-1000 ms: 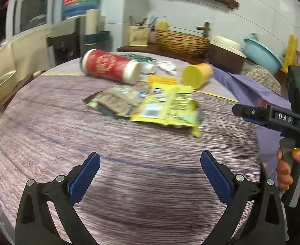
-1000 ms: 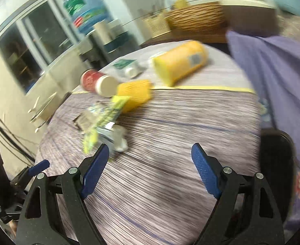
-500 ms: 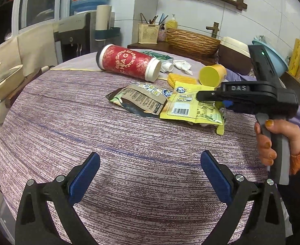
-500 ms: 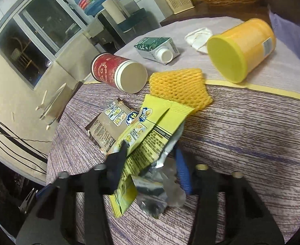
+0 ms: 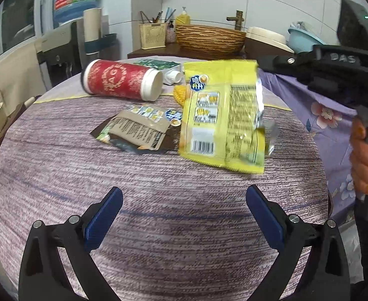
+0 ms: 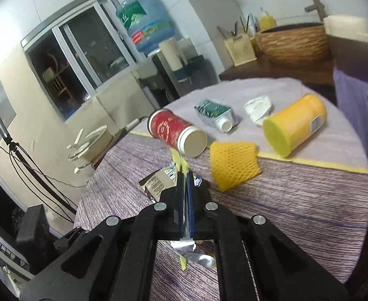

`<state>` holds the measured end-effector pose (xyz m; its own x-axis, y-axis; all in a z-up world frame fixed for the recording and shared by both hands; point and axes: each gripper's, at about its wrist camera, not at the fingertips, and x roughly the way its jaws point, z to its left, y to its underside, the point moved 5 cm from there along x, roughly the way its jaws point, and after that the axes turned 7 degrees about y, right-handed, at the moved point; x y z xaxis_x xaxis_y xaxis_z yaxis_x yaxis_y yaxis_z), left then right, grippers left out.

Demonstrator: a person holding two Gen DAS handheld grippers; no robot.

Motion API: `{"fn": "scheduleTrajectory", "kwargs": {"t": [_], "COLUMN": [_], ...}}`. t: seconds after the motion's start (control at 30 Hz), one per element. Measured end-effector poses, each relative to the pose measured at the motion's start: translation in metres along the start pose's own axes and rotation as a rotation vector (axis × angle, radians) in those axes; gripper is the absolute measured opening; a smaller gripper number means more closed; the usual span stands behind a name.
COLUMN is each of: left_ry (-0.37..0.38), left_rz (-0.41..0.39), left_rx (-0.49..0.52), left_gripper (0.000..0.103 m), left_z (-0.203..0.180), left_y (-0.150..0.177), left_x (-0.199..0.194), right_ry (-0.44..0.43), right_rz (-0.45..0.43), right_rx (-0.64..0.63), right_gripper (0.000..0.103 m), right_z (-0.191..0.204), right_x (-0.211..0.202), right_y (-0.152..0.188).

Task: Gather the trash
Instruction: 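Return to the table and grasp the yellow chip bag with the right gripper, then lift the yellow chip bag with the right gripper while the left grasps the white tissue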

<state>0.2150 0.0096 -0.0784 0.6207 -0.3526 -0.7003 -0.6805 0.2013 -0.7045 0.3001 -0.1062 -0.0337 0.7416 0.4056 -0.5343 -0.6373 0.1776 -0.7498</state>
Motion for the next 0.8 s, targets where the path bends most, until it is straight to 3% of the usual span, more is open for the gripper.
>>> {"fn": "scheduleTrajectory", "kwargs": {"t": [0.2,0.23,0.27,0.33,0.4,0.67,0.8], "left_ry": [0.039,0.042,0.042,0.035,0.026,0.023,0.016], "left_rz": [0.009,0.007,0.007,0.016,0.019,0.028,0.032], "left_rx": [-0.013,-0.016,-0.015,-0.007,-0.008,-0.019,-0.023], "left_gripper": [0.098,0.098,0.098,0.098,0.098,0.098,0.098], "left_z": [-0.010,-0.011,-0.013,-0.015,-0.016,-0.014,-0.010], "left_y": [-0.007,-0.006,-0.006,-0.004,-0.002,0.002,0.007], "left_x": [0.008,0.007,0.007,0.007,0.008,0.007,0.005], "right_ry": [0.039,0.047,0.053,0.070,0.091,0.040,0.021], "right_rz": [0.034,0.040,0.053,0.068,0.050,0.217,0.222], "right_rx": [0.039,0.041,0.049,0.081,0.120,0.233,0.233], "right_gripper": [0.005,0.014,0.041,0.076,0.076,0.074,0.074], "right_z": [-0.025,-0.029,-0.033,-0.042,-0.053,-0.072,-0.060], "right_x": [-0.002,0.000,0.005,0.011,0.016,0.085,0.092], "right_y": [0.008,0.011,0.014,0.020,0.023,0.036,0.034]}}
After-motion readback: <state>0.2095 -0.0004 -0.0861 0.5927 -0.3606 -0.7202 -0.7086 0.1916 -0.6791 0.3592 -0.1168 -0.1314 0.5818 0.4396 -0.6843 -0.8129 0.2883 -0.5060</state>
